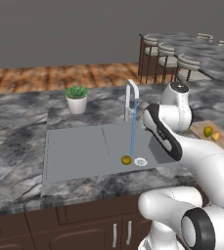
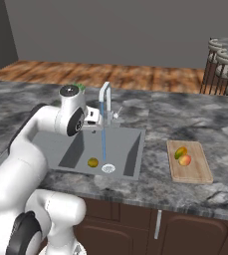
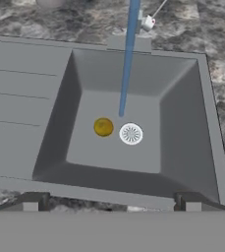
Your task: Pick the mango, orange, mango from the sink and place them on the cutting board to airdry. Then turn off the sink faucet.
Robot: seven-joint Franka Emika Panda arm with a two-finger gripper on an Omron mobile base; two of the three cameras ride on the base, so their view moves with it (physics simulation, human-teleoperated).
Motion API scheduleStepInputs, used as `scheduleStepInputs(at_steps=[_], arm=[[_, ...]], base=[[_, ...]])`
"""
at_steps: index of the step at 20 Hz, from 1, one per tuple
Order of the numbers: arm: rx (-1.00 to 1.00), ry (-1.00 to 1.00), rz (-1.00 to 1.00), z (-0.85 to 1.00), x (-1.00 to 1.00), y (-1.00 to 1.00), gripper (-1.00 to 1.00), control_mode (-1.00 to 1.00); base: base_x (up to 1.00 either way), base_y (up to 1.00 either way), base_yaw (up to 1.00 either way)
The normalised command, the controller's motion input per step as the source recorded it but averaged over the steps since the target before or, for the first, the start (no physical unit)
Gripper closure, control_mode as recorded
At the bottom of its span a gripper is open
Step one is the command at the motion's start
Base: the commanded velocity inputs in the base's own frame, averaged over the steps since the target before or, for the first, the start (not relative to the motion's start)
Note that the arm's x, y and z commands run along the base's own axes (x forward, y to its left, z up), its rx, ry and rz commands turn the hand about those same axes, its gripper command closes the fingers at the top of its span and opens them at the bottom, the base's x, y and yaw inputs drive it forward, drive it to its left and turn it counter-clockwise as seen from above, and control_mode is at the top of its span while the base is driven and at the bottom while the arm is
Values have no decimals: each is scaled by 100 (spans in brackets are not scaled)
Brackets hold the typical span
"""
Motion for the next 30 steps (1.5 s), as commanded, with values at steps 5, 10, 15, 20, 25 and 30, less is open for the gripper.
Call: scheduleStepInputs(at_steps=[5, 10, 15, 20, 25, 30], arm=[[0, 1, 0, -11, 27, 7, -100, -100], [0, 0, 0, -19, 20, 4, -100, -100], [0, 0, 0, -22, 16, 3, -100, -100], [0, 0, 0, -18, 21, 6, -100, -100], [0, 0, 0, -22, 19, 8, -100, -100], [0, 1, 0, -31, 17, 3, -100, -100]], base=[[0, 0, 0], [0, 0, 0], [0, 0, 0], [0, 0, 0], [0, 0, 0], [0, 0, 0]])
